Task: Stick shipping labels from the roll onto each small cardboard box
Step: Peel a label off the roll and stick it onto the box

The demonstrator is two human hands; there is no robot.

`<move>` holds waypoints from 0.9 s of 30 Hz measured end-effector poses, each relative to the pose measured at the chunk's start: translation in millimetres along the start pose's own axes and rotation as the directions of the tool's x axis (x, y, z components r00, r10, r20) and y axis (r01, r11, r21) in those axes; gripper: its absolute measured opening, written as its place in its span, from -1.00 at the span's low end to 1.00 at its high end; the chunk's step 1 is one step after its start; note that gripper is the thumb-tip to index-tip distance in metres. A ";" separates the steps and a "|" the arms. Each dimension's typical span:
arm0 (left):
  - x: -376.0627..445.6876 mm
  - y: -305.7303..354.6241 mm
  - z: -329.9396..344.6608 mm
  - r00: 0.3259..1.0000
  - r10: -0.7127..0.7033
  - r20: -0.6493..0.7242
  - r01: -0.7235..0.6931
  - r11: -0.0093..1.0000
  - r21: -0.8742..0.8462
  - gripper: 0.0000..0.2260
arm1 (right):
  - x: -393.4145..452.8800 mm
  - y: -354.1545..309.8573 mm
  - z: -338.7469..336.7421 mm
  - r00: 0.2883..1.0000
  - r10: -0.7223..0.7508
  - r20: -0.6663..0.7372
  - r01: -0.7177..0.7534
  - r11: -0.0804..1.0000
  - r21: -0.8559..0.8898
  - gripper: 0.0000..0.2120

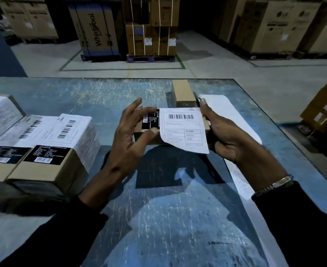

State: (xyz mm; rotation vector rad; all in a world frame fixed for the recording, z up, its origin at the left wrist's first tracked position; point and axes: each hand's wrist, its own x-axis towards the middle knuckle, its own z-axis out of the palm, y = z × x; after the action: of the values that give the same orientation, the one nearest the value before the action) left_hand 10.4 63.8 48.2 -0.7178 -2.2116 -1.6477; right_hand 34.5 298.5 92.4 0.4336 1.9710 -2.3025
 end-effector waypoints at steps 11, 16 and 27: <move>5.3 -11.7 -17.0 0.837 0.393 0.381 -0.535 0.732 0.421 -0.36 | -0.9 0.1 -9.2 0.994 0.097 0.052 -0.092 0.992 -0.083 -0.62; 1.8 -6.6 -21.2 0.834 0.388 0.393 -0.532 0.756 0.381 -0.35 | -2.7 -0.8 -15.3 0.988 0.072 0.133 -0.032 0.959 -0.282 -0.56; 3.7 -2.8 -21.6 0.886 0.214 0.412 -0.298 0.943 0.150 -0.49 | -6.2 -10.4 -51.6 0.768 0.033 0.640 0.438 0.701 -0.563 -0.17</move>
State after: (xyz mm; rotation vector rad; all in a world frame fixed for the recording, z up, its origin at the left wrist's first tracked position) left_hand 4.4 43.4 54.4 -1.3113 -2.3703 -1.1979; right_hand 46.3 350.0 97.2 -0.5801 2.3347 -1.2902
